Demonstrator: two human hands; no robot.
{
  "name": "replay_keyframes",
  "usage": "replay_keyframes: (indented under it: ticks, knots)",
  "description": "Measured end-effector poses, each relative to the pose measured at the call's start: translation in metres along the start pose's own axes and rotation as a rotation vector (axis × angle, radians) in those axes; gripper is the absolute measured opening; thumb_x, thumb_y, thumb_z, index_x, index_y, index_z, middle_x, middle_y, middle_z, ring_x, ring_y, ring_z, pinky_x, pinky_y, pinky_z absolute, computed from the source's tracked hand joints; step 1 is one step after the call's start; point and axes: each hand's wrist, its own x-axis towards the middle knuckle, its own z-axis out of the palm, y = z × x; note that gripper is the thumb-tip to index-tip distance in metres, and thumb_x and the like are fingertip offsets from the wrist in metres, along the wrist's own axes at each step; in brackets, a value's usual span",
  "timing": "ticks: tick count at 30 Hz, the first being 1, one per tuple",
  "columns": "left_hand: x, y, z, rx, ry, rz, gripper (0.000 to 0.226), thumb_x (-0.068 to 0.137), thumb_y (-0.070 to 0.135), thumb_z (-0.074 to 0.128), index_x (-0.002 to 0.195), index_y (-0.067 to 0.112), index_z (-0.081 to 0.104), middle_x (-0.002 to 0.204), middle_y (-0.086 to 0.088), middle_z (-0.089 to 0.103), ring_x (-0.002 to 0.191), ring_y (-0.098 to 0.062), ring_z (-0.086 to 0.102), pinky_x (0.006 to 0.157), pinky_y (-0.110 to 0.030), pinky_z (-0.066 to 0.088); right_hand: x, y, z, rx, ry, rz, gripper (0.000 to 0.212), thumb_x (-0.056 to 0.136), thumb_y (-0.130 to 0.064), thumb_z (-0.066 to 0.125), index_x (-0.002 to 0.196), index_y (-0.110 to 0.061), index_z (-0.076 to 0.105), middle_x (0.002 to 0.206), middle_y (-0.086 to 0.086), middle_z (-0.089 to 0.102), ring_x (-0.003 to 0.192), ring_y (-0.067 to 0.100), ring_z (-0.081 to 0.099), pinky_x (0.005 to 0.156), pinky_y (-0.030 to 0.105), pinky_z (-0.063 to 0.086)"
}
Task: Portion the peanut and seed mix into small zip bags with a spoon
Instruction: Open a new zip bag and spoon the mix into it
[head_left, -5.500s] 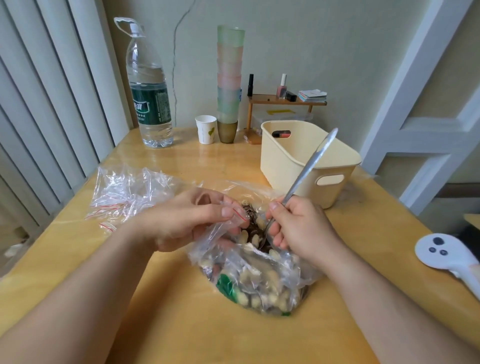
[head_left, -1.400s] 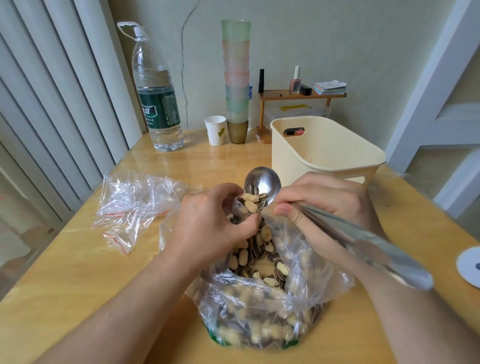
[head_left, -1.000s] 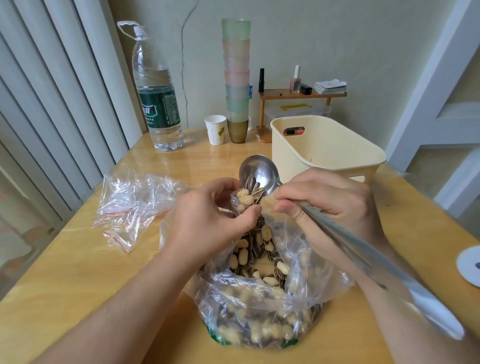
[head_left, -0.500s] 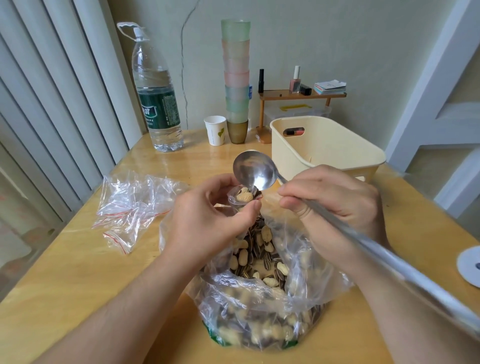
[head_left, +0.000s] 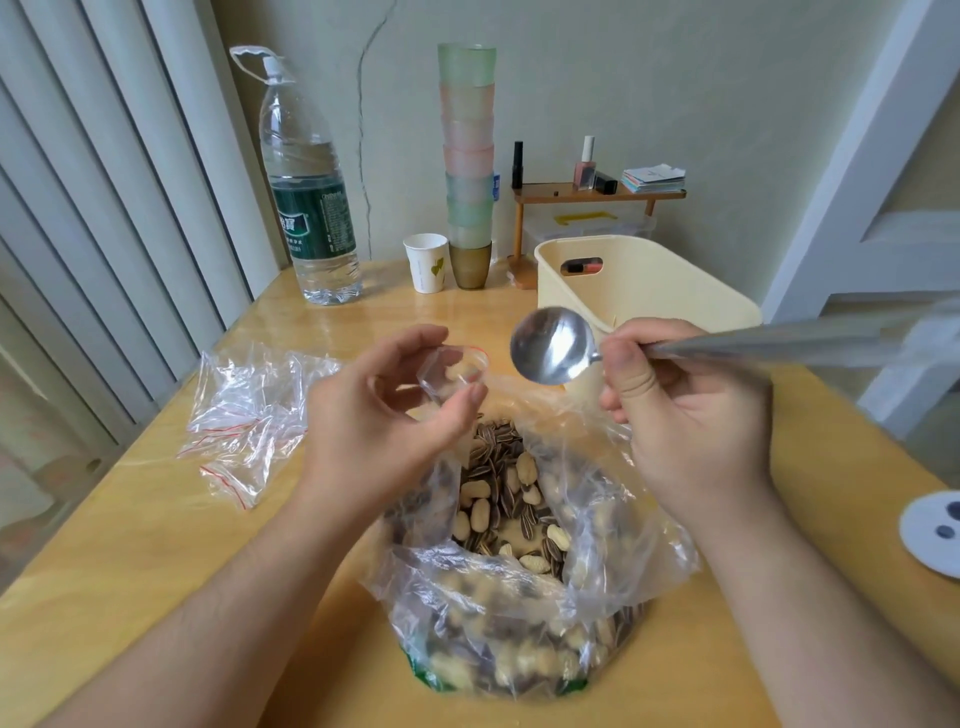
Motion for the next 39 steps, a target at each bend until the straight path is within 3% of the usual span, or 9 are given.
replay_keyframes:
  ticks: [6,13,18,21,26,31,34,37,39]
  knots:
    - [-0.004,-0.002,0.004,0.086,-0.225,-0.011,0.07,0.074,0.039,0.092,0.135,0.033,0.059,0.11,0.008,0.079,0.104,-0.012,0.076,0.097,-0.042,0.06,-0.007,-0.004,0.01,-0.177,-0.206,0.014,0.018,0.097,-0.03,0.065,0.081,-0.038,0.068,0.07,-0.019,0.066,0.067,0.0,0.064,0.064,0.011,0.044]
    - [-0.003,-0.015,0.003,0.365,-0.48,-0.033,0.099,0.066,0.076,0.083,0.151,0.044,0.044,0.133,0.008,0.071,0.129,0.001,0.061,0.111,-0.035,0.051,-0.007,-0.001,0.009,-0.157,-0.141,0.096,0.017,0.098,-0.041,0.062,0.081,-0.042,0.064,0.065,-0.026,0.063,0.062,0.007,0.062,0.062,0.02,0.043]
    - [-0.002,-0.008,0.006,0.336,-0.447,-0.034,0.055,0.079,0.061,0.082,0.127,0.039,0.069,0.105,0.023,0.077,0.102,0.0,0.071,0.089,-0.036,0.058,-0.004,0.0,0.004,-0.094,-0.031,0.097,0.021,0.097,-0.048,0.06,0.087,-0.032,0.069,0.064,-0.01,0.063,0.061,0.021,0.061,0.061,0.042,0.053]
    - [-0.002,-0.004,0.006,0.213,-0.431,-0.094,0.045,0.077,0.048,0.087,0.119,0.038,0.072,0.098,0.023,0.077,0.095,0.003,0.071,0.081,-0.018,0.052,-0.002,0.0,0.002,-0.07,-0.007,0.115,0.017,0.098,-0.047,0.061,0.085,-0.039,0.068,0.064,-0.009,0.062,0.061,0.022,0.06,0.062,0.044,0.053]
    - [0.008,-0.008,-0.006,-0.11,-0.362,-0.218,0.049,0.077,0.051,0.089,0.113,0.022,0.076,0.089,-0.029,0.074,0.077,-0.043,0.068,0.069,-0.049,0.045,-0.003,-0.001,-0.001,-0.188,-0.158,0.144,0.021,0.101,-0.039,0.063,0.08,-0.042,0.067,0.067,-0.02,0.065,0.065,0.01,0.062,0.064,0.025,0.048]
    - [0.012,-0.008,-0.008,-0.247,-0.337,-0.226,0.053,0.079,0.054,0.086,0.119,0.02,0.076,0.104,-0.039,0.068,0.088,-0.036,0.052,0.079,-0.054,0.034,-0.008,-0.001,0.003,-0.314,-0.333,0.215,0.045,0.094,-0.053,0.059,0.074,-0.014,0.069,0.06,0.003,0.062,0.056,0.017,0.054,0.058,0.04,0.047]
    - [0.01,-0.009,-0.005,-0.188,-0.346,-0.246,0.056,0.082,0.055,0.084,0.117,0.012,0.075,0.081,-0.031,0.064,0.066,-0.03,0.05,0.066,-0.047,0.042,-0.007,-0.007,0.004,-0.19,-0.358,0.314,0.055,0.096,-0.058,0.061,0.069,-0.01,0.06,0.054,0.01,0.053,0.05,0.01,0.042,0.051,0.037,0.041]
    - [0.007,-0.005,-0.002,-0.137,-0.389,-0.301,0.045,0.082,0.043,0.079,0.115,0.014,0.075,0.065,0.003,0.067,0.049,-0.008,0.055,0.049,-0.021,0.044,-0.01,-0.013,0.009,-0.024,-0.502,0.489,0.039,0.083,-0.062,0.064,0.079,-0.024,0.069,0.051,-0.001,0.058,0.045,0.005,0.05,0.052,0.028,0.043]
    - [0.008,-0.003,-0.004,-0.024,-0.424,-0.308,0.048,0.073,0.064,0.083,0.108,0.031,0.079,0.072,0.001,0.075,0.055,-0.017,0.064,0.051,-0.035,0.052,-0.014,-0.014,0.015,0.021,-0.578,0.555,0.026,0.083,-0.056,0.067,0.083,-0.03,0.071,0.054,-0.001,0.062,0.045,0.01,0.056,0.052,0.031,0.047]
